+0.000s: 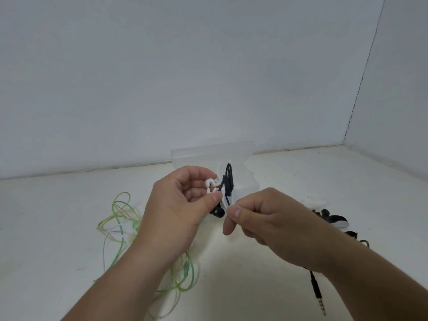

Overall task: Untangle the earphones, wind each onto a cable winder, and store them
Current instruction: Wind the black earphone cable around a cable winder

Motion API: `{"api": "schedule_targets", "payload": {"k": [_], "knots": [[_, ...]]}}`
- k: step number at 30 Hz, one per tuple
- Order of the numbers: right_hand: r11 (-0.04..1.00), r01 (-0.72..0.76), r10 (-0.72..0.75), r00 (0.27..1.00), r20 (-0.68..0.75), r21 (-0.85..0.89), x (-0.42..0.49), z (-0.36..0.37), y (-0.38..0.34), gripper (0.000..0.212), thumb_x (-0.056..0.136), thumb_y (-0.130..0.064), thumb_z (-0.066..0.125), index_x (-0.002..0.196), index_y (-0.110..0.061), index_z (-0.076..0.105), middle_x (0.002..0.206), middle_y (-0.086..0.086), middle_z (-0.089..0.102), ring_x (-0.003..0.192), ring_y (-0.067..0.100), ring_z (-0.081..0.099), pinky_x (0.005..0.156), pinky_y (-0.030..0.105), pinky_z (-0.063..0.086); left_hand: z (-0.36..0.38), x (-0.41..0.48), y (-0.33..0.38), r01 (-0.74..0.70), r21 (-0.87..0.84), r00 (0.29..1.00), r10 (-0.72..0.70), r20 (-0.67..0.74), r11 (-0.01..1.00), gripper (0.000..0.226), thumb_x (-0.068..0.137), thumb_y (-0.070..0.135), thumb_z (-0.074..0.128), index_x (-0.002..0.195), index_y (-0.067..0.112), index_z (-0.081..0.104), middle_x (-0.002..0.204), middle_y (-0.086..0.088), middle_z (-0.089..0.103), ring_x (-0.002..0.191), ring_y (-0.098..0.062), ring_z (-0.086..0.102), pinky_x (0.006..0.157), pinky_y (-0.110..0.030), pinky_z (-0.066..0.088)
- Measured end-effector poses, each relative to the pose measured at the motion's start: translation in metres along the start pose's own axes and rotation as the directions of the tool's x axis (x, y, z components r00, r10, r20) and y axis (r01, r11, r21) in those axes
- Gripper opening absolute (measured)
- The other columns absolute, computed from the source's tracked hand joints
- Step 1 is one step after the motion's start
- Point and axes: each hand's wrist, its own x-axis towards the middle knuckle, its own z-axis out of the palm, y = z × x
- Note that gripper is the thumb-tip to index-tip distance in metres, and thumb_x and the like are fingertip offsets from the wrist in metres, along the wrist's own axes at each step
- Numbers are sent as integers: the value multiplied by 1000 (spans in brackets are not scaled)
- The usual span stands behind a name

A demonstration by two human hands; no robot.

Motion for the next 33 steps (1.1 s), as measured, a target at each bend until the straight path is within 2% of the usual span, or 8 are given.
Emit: {"api": "schedule_targets", "payload": {"k": [4, 7, 12, 15, 17, 22, 26, 33], "knots": [[997, 75, -73, 993, -87, 17, -4, -4, -5, 29, 95, -31, 59, 75, -18, 75, 49, -6, 36, 43, 6, 30, 44, 13, 26, 5, -5, 4, -125, 328, 992, 116, 45, 937, 32, 75, 1, 80, 83, 31, 71, 79, 14, 69, 75, -2, 64, 73, -13, 49], [989, 143, -148, 970, -195, -39, -5, -9, -8, 23, 90, -19, 64, 72, -8, 73, 48, -2, 35, 42, 7, 27, 42, 15, 23, 5, -8, 3, -152, 432, 987, 115, 110, 889, 31, 78, 6, 79, 81, 36, 69, 79, 16, 68, 75, -3, 67, 69, -9, 47], [969, 150, -229, 836, -499, -195, -2, -23, -1, 22, 87, -18, 68, 66, -17, 69, 48, -5, 51, 45, 7, 43, 47, 14, 34, 5, -7, 5, -88, 359, 981, 19, 192, 929, 34, 78, -1, 78, 80, 32, 71, 73, 17, 65, 69, 0, 64, 64, -10, 48], [982, 128, -183, 806, -563, -136, -1, -25, 3, 21, 89, -19, 67, 68, -20, 69, 51, -5, 53, 47, 6, 44, 47, 12, 35, 4, -5, 5, -10, 182, 961, -40, 274, 983, 32, 76, -4, 79, 84, 27, 74, 73, 11, 66, 72, -10, 64, 72, -27, 57], [993, 97, -118, 812, -572, -67, 2, -23, 6, 20, 91, -20, 66, 71, -18, 70, 46, -10, 45, 43, 6, 39, 44, 12, 32, 3, -5, 4, 27, 57, 945, -44, 324, 998, 28, 71, 1, 78, 86, 23, 75, 79, 2, 68, 73, -15, 63, 72, -28, 56], [997, -45, 18, 912, -410, -56, 6, -15, 12, 31, 96, -26, 60, 67, -20, 72, 47, -6, 38, 39, 8, 29, 41, 19, 28, 4, -6, 3, 66, -150, 928, -5, 371, 987, 25, 69, 1, 75, 86, 19, 75, 82, -8, 70, 74, -22, 65, 68, -28, 55], [989, -122, 108, 982, -154, -83, 6, -4, 12, 49, 100, -33, 53, 53, -27, 62, 57, 3, 33, 45, 13, 23, 42, 19, 21, 3, -3, 2, 46, -212, 971, 6, 239, 976, 24, 68, 0, 74, 86, 16, 75, 79, -9, 71, 70, -20, 68, 64, -29, 56], [994, -97, 99, 994, 48, -47, 3, -2, 9, 30, 101, -29, 52, 84, -21, 74, 49, -12, 37, 48, 11, 32, 50, 21, 30, 3, -2, 1, 32, -101, 999, -27, 46, 994, 25, 81, -9, 71, 96, 11, 71, 77, 0, 72, 63, -18, 69, 65, -21, 52]]}}
